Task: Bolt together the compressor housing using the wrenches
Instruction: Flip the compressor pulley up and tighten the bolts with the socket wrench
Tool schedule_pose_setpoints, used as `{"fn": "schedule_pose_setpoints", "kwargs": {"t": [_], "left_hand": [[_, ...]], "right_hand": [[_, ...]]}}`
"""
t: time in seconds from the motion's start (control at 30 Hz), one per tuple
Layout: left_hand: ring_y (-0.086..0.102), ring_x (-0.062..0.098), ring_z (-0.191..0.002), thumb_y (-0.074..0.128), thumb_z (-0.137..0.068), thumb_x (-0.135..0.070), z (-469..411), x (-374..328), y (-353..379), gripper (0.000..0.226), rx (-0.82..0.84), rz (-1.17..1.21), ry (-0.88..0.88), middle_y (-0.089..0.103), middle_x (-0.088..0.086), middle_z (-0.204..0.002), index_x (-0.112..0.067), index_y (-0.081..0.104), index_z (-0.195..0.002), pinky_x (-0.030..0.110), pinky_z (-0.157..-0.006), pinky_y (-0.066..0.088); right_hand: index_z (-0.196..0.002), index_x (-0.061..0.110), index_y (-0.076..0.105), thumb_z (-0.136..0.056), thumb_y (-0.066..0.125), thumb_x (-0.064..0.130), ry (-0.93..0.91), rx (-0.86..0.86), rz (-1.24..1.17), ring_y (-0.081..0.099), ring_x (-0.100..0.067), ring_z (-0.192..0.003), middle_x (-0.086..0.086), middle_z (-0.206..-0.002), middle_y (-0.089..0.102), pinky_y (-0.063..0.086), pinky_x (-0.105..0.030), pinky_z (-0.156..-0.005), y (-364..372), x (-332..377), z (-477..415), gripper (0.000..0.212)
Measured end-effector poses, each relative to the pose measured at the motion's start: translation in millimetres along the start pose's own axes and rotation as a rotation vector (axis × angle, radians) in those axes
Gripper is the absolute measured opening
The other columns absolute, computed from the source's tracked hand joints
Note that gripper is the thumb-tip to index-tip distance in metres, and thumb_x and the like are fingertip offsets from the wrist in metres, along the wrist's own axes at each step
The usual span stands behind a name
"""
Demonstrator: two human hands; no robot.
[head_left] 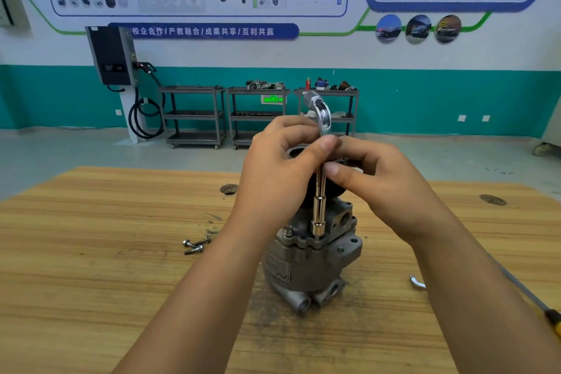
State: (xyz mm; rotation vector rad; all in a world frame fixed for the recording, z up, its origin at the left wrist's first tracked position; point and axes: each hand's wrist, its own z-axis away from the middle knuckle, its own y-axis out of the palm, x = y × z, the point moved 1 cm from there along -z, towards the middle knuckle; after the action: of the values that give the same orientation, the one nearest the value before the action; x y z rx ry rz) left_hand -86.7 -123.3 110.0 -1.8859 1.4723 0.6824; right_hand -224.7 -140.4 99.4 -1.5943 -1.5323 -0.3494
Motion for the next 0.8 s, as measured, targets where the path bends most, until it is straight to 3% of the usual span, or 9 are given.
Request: {"fn": "schedule_pose_setpoints", "kwargs": {"t": [0.13,0.3,0.5,0.67,0.8], "left_hand": [[0.062,0.016,-0.1,0.052,-0.093,-0.008,1.3,0.0,-0.1,0.021,0.065,0.06,0.007,0.063,-0.001,-0.098,-0.017,0.07,-0.087,0.043,-0.094,0.048],[0.061,0.012,-0.1,0.049,-0.095,-0.008,1.7,-0.3,-0.1,0.024,0.083,0.051,-0.008,0.064,0.0,-0.101,-0.02,0.07,-0.092,0.038,-0.095,0.047],[0.062,0.016,-0.097,0.05,-0.095,-0.018,4.4,-0.9,2.7,0.021,0.054,0.085,-0.032,0.067,0.004,-0.099,-0.01,0.07,-0.098,0.043,-0.091,0.049],[0.063,0.01,-0.086,0.067,-0.084,-0.022,5.2,0.9,3.6,0.009,-0.009,0.046,-0.01,0.066,-0.004,-0.085,-0.015,0.07,-0.087,0.032,-0.08,0.052],[0.06,0.009,-0.087,0.062,-0.089,-0.016,4.2,1.6,4.8,0.015,0.009,0.034,0.04,0.063,-0.001,-0.089,-0.004,0.071,-0.087,0.023,-0.076,0.048]], "right_hand": [[-0.085,0.031,0.072,-0.078,0.062,0.02,0.003,-0.021,-0.086,0.065,-0.005,-0.086,0.01,-0.087,0.072,0.045,-0.026,-0.077,-2.4,-4.1,-0.6,0.016],[-0.086,0.035,0.073,-0.079,0.059,0.022,-0.004,0.01,-0.122,0.064,-0.001,-0.091,0.016,-0.093,0.072,0.045,-0.018,-0.077,-1.2,-4.8,-0.8,0.021],[-0.073,0.024,0.068,-0.071,0.069,0.026,0.008,-0.093,-0.103,0.062,-0.002,-0.077,0.013,-0.075,0.067,0.046,-0.027,-0.072,0.3,-8.2,-1.5,0.003],[-0.088,0.023,0.068,-0.082,0.068,0.011,-0.031,-0.088,-0.067,0.064,-0.001,-0.078,0.01,-0.08,0.069,0.05,-0.017,-0.068,8.1,-5.3,-0.2,0.013],[-0.105,0.026,0.066,-0.085,0.059,0.024,0.01,0.02,-0.08,0.064,-0.007,-0.099,0.005,-0.102,0.07,0.051,-0.021,-0.083,1.8,-4.2,1.3,0.022]]}}
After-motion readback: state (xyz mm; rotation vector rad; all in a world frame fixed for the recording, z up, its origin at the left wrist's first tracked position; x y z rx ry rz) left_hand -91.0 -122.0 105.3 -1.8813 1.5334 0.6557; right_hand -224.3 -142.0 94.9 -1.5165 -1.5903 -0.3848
